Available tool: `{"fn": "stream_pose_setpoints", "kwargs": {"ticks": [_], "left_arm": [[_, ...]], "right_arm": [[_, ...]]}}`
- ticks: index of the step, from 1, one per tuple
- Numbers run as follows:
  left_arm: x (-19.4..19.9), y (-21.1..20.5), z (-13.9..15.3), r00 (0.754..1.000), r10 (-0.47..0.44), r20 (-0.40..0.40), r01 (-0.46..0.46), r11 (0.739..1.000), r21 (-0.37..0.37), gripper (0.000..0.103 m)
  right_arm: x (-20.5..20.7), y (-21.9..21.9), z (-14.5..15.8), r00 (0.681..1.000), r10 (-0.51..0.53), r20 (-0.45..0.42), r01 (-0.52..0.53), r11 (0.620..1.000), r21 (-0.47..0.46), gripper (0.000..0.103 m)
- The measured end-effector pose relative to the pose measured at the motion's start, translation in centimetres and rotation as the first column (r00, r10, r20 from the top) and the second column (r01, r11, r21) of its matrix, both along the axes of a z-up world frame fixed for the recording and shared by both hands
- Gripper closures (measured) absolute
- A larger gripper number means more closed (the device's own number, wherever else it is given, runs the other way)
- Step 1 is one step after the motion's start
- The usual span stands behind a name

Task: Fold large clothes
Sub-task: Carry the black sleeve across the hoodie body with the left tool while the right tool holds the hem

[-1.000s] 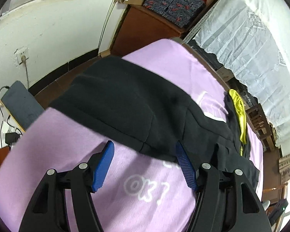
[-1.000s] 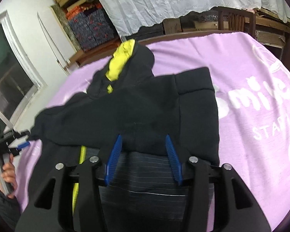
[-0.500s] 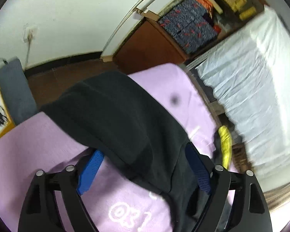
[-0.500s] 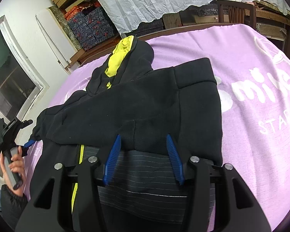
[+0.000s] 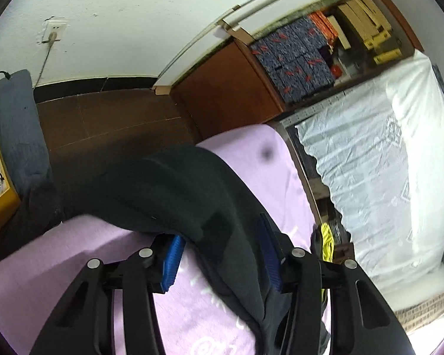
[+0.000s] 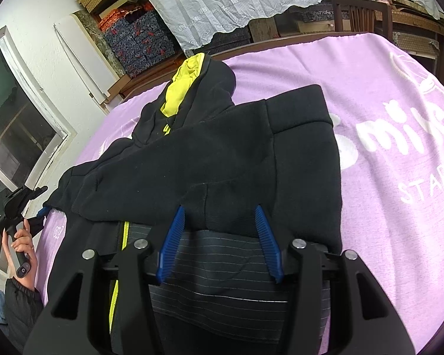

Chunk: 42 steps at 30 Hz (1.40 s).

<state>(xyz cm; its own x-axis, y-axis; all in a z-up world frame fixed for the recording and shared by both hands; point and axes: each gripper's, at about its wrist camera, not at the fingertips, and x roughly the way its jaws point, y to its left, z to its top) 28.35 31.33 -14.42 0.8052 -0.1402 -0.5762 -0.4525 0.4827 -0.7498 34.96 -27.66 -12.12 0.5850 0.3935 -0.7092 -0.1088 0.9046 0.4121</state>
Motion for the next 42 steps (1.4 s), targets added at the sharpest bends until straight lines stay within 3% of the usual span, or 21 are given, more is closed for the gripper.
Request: {"fn": "stream_pose_setpoints", "kwargs": {"ticks": [3,6,10,14,18,22,25,32,38,42], "left_arm": [[0.3,0.9,-0.3,1.000,0.004,0.001,-0.004,1.000,-0.023,0.063],[0.7,1.5,-0.9,1.000,0.000,-0.009,0.000,0.999,-0.043,0.083],[0.7,2.1,-1.2,1.000,-0.008,-0.009,0.008,0.998,-0.062,0.089],[1.0,1.5,0.0,0.999,-0.018,-0.026,0.018,1.000,0.014,0.095],[1.1,-0.6,2.5,0.999,-0.030,-0.045,0.038,0.982,0.184,0.096],[1.1,-3.3,5.0,0.997,-0.041,-0.071,0.064,0.936,0.347,0.096],[1.2,-5.6,7.2,0.995,-0.058,-0.085,0.091,0.882,0.462,0.096],[1.6,-11.3,11.7,0.990,-0.116,-0.076,0.139,0.795,0.591,0.096],[2.0,-18.9,14.2,0.972,-0.223,-0.080,0.215,0.686,0.696,0.096],[2.8,-25.9,14.0,0.938,-0.326,-0.118,0.303,0.606,0.736,0.096]], "right_arm": [[0.0,0.0,0.0,1.000,0.002,0.000,-0.002,1.000,-0.001,0.053],[0.0,0.1,0.0,1.000,0.002,0.000,-0.002,1.000,0.001,0.053],[0.0,0.1,0.0,1.000,0.002,-0.001,-0.002,1.000,0.002,0.052],[0.0,0.1,0.0,1.000,0.002,-0.002,-0.002,1.000,0.003,0.052],[0.0,0.1,0.0,1.000,0.002,-0.002,-0.002,1.000,0.003,0.052],[0.1,-0.1,-0.1,1.000,0.010,-0.003,-0.010,1.000,0.018,0.050],[0.2,-0.2,-0.1,1.000,0.012,-0.005,-0.011,1.000,0.027,0.049],[0.2,0.1,0.0,1.000,0.024,-0.004,-0.024,1.000,0.015,0.045],[0.3,0.1,0.1,0.999,0.032,-0.004,-0.032,0.999,0.014,0.043],[0.4,0.2,0.1,0.999,0.037,-0.005,-0.037,0.999,0.013,0.042]]}}
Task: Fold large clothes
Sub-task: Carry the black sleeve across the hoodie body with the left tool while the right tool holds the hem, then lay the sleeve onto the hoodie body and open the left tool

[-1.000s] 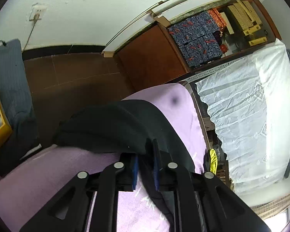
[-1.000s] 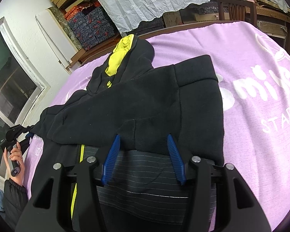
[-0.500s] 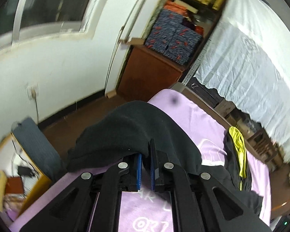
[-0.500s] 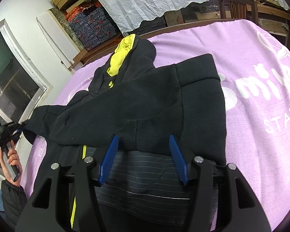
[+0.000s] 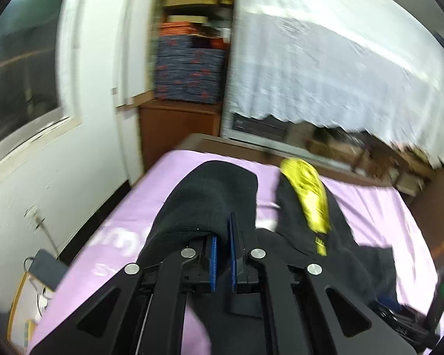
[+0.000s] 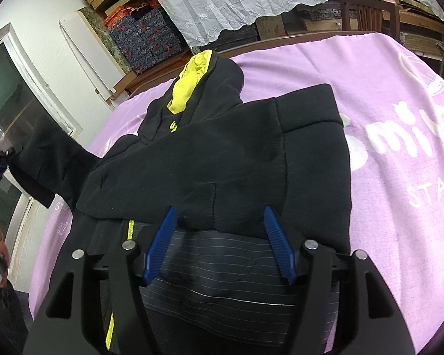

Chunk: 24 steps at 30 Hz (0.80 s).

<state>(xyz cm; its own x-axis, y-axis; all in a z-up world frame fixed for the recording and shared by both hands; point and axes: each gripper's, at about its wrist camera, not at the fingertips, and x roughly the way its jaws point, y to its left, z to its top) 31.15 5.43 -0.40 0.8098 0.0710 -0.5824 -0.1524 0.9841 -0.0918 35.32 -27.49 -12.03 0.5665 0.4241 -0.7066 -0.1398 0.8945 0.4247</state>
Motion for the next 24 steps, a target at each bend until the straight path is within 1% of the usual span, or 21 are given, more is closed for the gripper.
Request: {"fn": "stream_pose_setpoints", "kwargs": {"ticks": [2,4,5,6,7,8,9,10,11,12,14,15,16,18,19,20,21,23,24], "left_arm": [[0.6,-3.9,-1.3,0.997,-0.066,-0.027,0.067,0.997,0.040,0.096],[1.1,-6.8,-3.2,0.991,-0.115,-0.066,0.120,0.990,0.072,0.096],[1.5,-8.3,-4.5,0.986,-0.136,-0.094,0.145,0.985,0.093,0.096],[2.1,-10.2,-6.4,0.978,-0.156,-0.136,0.173,0.977,0.124,0.096],[2.4,-11.4,-8.1,0.971,-0.165,-0.172,0.191,0.970,0.150,0.096],[3.1,-12.7,-10.3,0.960,-0.167,-0.223,0.210,0.960,0.188,0.095],[3.3,-13.3,-11.7,0.955,-0.161,-0.250,0.216,0.954,0.209,0.093],[3.6,-13.8,-13.1,0.948,-0.155,-0.277,0.224,0.945,0.238,0.089],[3.7,-14.0,-13.9,0.945,-0.151,-0.289,0.230,0.937,0.262,0.088],[3.8,-14.3,-13.9,0.945,-0.152,-0.291,0.236,0.930,0.282,0.088],[3.6,-13.9,-13.7,0.941,-0.173,-0.291,0.251,0.934,0.254,0.078],[3.5,-13.6,-13.6,0.935,-0.182,-0.305,0.260,0.936,0.238,0.077],[3.2,-13.5,-13.4,0.931,-0.188,-0.314,0.266,0.936,0.229,0.072],[2.1,-13.0,-12.4,0.925,-0.214,-0.313,0.287,0.934,0.210,0.057],[1.4,-12.5,-11.8,0.926,-0.221,-0.306,0.291,0.934,0.206,0.037],[0.9,-12.1,-11.3,0.932,-0.215,-0.292,0.283,0.935,0.215,0.021],[-0.1,-11.4,-10.5,0.944,-0.201,-0.263,0.265,0.934,0.238,0.017],[-1.3,-10.1,-9.4,0.955,-0.193,-0.224,0.250,0.932,0.263,0.015],[-1.7,-9.0,-9.0,0.962,-0.177,-0.209,0.230,0.935,0.269,0.015]], "right_arm": [[0.0,0.0,0.0,1.000,0.001,-0.001,-0.001,1.000,-0.001,0.041],[0.0,0.1,0.0,1.000,0.003,-0.001,-0.003,1.000,-0.004,0.041],[0.0,0.0,0.0,1.000,0.004,-0.001,-0.004,1.000,-0.005,0.041],[0.0,0.1,0.1,1.000,0.006,-0.002,-0.006,1.000,-0.006,0.040],[0.1,0.1,0.1,1.000,0.008,-0.003,-0.008,1.000,-0.006,0.040],[0.1,0.1,0.1,1.000,0.010,-0.004,-0.010,1.000,-0.005,0.040],[0.1,0.1,0.1,1.000,0.011,-0.005,-0.011,1.000,-0.004,0.039],[0.2,0.1,0.1,1.000,0.014,-0.007,-0.014,1.000,-0.003,0.039],[0.2,0.0,0.1,1.000,0.015,-0.008,-0.015,1.000,0.002,0.038],[0.2,0.0,0.1,1.000,0.015,-0.009,-0.015,1.000,0.004,0.038],[0.2,-0.1,0.1,1.000,0.017,-0.010,-0.017,1.000,0.006,0.038],[0.2,-0.1,0.1,1.000,0.018,-0.010,-0.018,1.000,0.006,0.038],[0.2,0.0,0.1,1.000,0.018,-0.010,-0.018,1.000,0.005,0.037],[0.2,0.0,0.1,1.000,0.021,-0.009,-0.021,1.000,0.003,0.037],[0.2,-0.1,0.1,1.000,0.021,-0.009,-0.021,1.000,0.006,0.037],[0.2,-0.2,0.1,1.000,0.021,-0.010,-0.021,1.000,0.011,0.037],[0.2,-0.2,0.0,1.000,0.022,-0.011,-0.021,1.000,0.015,0.037],[0.2,-0.3,0.0,1.000,0.022,-0.010,-0.022,1.000,0.021,0.037],[0.2,-0.3,0.0,1.000,0.022,-0.010,-0.022,1.000,0.021,0.037]]}}
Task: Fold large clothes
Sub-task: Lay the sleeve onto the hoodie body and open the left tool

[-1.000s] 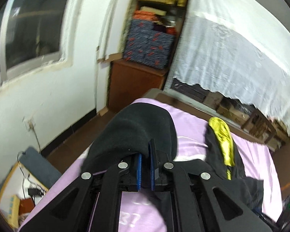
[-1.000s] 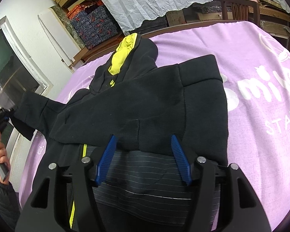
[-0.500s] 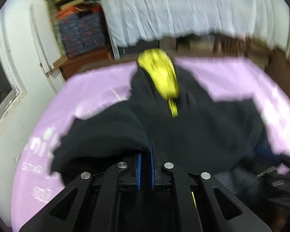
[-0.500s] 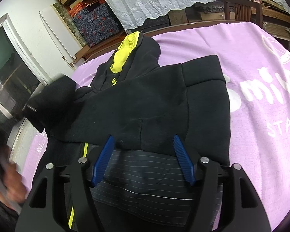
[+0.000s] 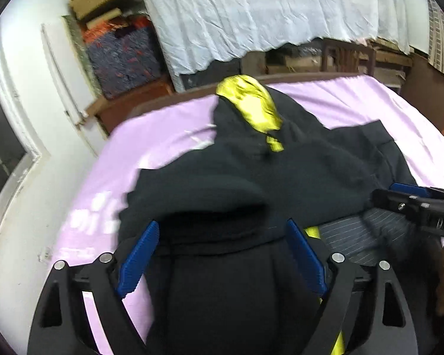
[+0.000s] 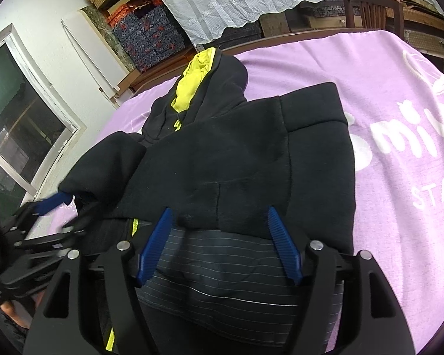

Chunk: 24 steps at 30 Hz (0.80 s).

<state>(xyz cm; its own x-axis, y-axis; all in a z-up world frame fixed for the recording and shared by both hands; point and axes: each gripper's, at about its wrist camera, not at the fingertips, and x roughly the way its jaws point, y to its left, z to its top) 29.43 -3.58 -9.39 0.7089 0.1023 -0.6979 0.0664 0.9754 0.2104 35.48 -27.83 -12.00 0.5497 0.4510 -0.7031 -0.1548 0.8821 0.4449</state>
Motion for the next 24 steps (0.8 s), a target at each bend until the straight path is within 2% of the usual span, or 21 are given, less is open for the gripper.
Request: {"fn": "stream_pose_setpoints", "kwargs": {"ticks": [5,9,13,15,17,20,24], "left_arm": [[-0.3,5.3,-0.2,0.995,0.098,-0.006,-0.098,0.995,-0.015,0.015],[0.2,7.7,-0.6,0.986,0.163,-0.015,-0.164,0.986,-0.035,0.015],[2.0,8.4,-1.8,0.977,0.209,-0.045,-0.211,0.977,-0.035,0.015],[3.4,8.1,-3.1,0.974,0.208,-0.091,-0.211,0.977,-0.020,0.014],[4.0,8.1,-3.3,0.973,0.208,-0.097,-0.211,0.977,-0.023,0.013],[4.2,9.0,-3.6,0.970,0.213,-0.117,-0.222,0.972,-0.072,0.010],[3.6,11.1,-3.1,0.975,0.156,-0.155,-0.188,0.958,-0.217,0.010]], "right_arm": [[0.0,0.0,0.0,1.000,0.000,0.001,0.000,1.000,0.001,0.037],[-0.1,0.0,0.0,1.000,0.000,0.003,0.000,1.000,0.004,0.037],[0.0,-0.1,0.0,1.000,0.003,0.005,-0.003,1.000,0.002,0.037],[-0.1,0.0,0.0,1.000,0.004,0.007,-0.004,1.000,-0.002,0.037],[-0.1,0.0,0.1,1.000,0.006,0.008,-0.006,1.000,-0.003,0.037],[-0.1,0.0,0.1,1.000,0.007,0.010,-0.007,1.000,-0.008,0.037],[-0.2,0.4,0.2,0.999,0.029,0.016,-0.028,0.999,-0.019,0.029]]}}
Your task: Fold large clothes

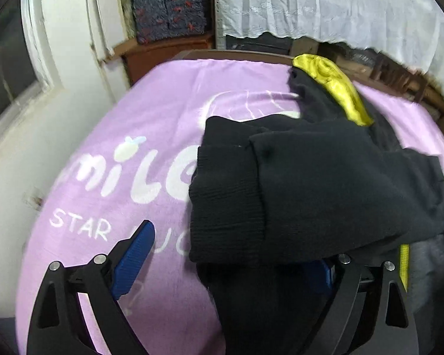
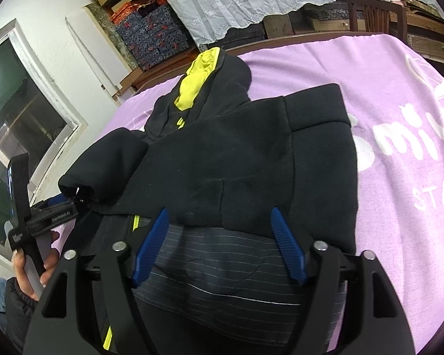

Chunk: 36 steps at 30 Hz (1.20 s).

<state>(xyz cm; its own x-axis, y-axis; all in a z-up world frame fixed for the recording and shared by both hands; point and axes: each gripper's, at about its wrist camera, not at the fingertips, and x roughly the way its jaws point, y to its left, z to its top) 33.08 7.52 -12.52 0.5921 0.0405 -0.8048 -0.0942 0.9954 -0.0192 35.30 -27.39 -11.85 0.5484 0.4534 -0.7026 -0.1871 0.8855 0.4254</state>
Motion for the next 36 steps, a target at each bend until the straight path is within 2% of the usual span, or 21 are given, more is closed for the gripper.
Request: {"fn": "stream_pose_setpoints", "kwargs": {"ticks": [3,6,7,10,13,15,17,19,23,26,28,29,32,34,36], "left_arm": [[-1.0,1.9,2.0,0.998,0.016,0.052,-0.013,0.998,-0.068,0.010],[-1.9,4.7,4.2,0.993,0.055,0.108,-0.035,0.983,-0.178,0.010],[-2.1,5.3,4.6,0.990,0.074,0.117,-0.051,0.981,-0.190,0.010],[-2.4,7.1,5.5,0.977,0.163,0.140,-0.141,0.978,-0.153,0.010],[-2.3,8.4,5.7,0.975,0.178,0.132,-0.154,0.973,-0.173,0.010],[-2.4,9.3,5.9,0.970,0.204,0.130,-0.177,0.965,-0.194,0.010],[-2.3,10.4,5.9,0.962,0.243,0.129,-0.217,0.959,-0.184,0.010],[-2.4,11.6,5.9,0.948,0.294,0.122,-0.272,0.947,-0.173,0.010],[-2.1,13.4,5.3,0.945,0.317,0.082,-0.288,0.924,-0.250,0.010],[-2.0,13.6,5.1,0.951,0.303,0.066,-0.274,0.919,-0.283,0.010],[-2.1,13.5,5.3,0.949,0.307,0.072,-0.278,0.922,-0.269,0.010],[-2.2,13.6,5.3,0.947,0.313,0.074,-0.285,0.922,-0.263,0.010],[-2.1,14.6,5.1,0.938,0.342,0.057,-0.313,0.906,-0.286,0.010],[-2.1,15.6,4.7,0.933,0.357,0.041,-0.326,0.889,-0.322,0.010],[-2.1,16.9,4.3,0.924,0.382,0.020,-0.349,0.863,-0.365,0.010]], "right_arm": [[0.0,0.3,0.0,1.000,0.017,0.005,-0.017,1.000,-0.011,0.024],[-0.1,0.9,0.1,1.000,0.011,0.014,-0.011,0.999,-0.047,0.025],[-0.2,1.4,0.4,1.000,0.007,0.030,-0.004,0.996,-0.089,0.026],[-1.5,4.0,2.3,0.991,0.039,0.131,-0.007,0.972,-0.234,0.027],[-3.2,9.0,5.2,0.958,0.171,0.230,-0.087,0.938,-0.335,0.027],[-4.4,13.2,6.9,0.920,0.274,0.280,-0.135,0.893,-0.429,0.027],[-5.3,17.0,7.8,0.880,0.367,0.302,-0.175,0.841,-0.512,0.027],[-5.9,20.3,7.6,0.847,0.441,0.296,-0.203,0.784,-0.586,0.027],[-6.1,25.9,5.7,0.797,0.545,0.262,-0.210,0.656,-0.725,0.027],[-5.6,28.7,4.8,0.772,0.589,0.240,-0.212,0.594,-0.776,0.027],[-5.2,30.3,4.1,0.761,0.611,0.217,-0.213,0.551,-0.807,0.027],[-5.0,31.1,3.6,0.756,0.624,0.199,-0.208,0.518,-0.830,0.027],[-3.9,32.7,2.1,0.753,0.640,0.156,-0.195,0.443,-0.875,0.028],[-3.2,33.1,1.4,0.754,0.641,0.145,-0.192,0.425,-0.885,0.039],[-2.3,33.2,1.0,0.766,0.629,0.130,-0.191,0.417,-0.889,0.071]]}}
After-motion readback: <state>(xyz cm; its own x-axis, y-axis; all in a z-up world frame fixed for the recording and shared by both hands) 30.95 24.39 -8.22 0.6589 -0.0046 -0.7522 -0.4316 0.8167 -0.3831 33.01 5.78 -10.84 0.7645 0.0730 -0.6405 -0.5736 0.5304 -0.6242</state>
